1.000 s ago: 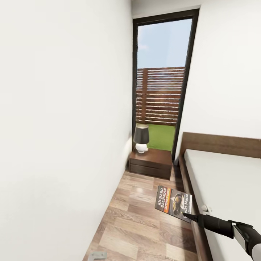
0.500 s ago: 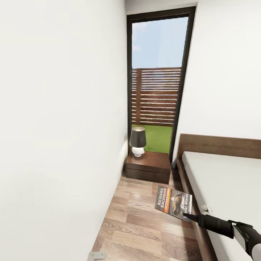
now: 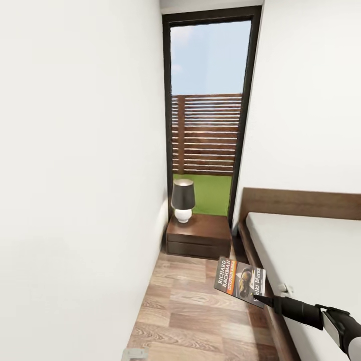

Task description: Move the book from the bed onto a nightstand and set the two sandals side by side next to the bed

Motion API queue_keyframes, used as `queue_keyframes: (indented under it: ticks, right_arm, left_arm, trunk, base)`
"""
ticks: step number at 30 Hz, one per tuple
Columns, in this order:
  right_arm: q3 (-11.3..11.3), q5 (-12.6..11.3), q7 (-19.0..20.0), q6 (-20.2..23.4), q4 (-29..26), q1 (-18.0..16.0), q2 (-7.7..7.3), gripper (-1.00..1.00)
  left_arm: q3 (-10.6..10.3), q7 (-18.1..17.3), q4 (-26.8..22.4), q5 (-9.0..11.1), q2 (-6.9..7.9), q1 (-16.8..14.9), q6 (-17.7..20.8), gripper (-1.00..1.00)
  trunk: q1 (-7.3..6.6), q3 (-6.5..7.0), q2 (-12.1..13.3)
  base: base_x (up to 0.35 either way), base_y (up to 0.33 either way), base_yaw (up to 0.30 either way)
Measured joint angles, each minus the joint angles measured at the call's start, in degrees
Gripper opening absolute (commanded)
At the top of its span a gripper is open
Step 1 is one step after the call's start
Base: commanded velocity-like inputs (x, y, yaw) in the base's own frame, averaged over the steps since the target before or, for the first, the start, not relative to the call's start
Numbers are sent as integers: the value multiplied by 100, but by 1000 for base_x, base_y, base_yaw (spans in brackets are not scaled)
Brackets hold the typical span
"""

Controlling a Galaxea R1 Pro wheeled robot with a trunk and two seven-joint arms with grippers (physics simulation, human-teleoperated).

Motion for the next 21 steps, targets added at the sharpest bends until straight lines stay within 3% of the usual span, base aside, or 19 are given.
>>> queue_keyframes:
  ticks: [14, 21]
  right_arm:
    - [0, 0, 0, 0, 0, 0, 0, -100]
    - [0, 0, 0, 0, 0, 0, 0, -100]
  left_arm:
    - [-129, -173, 13, -6, -3, 1, 2, 100]
    - [-140, -184, 11, -6, -8, 4, 1, 100]
  trunk:
    - [1, 2, 0]
    - [2, 10, 0]
  base:
    - [297, 5, -14]
    - [203, -15, -164]
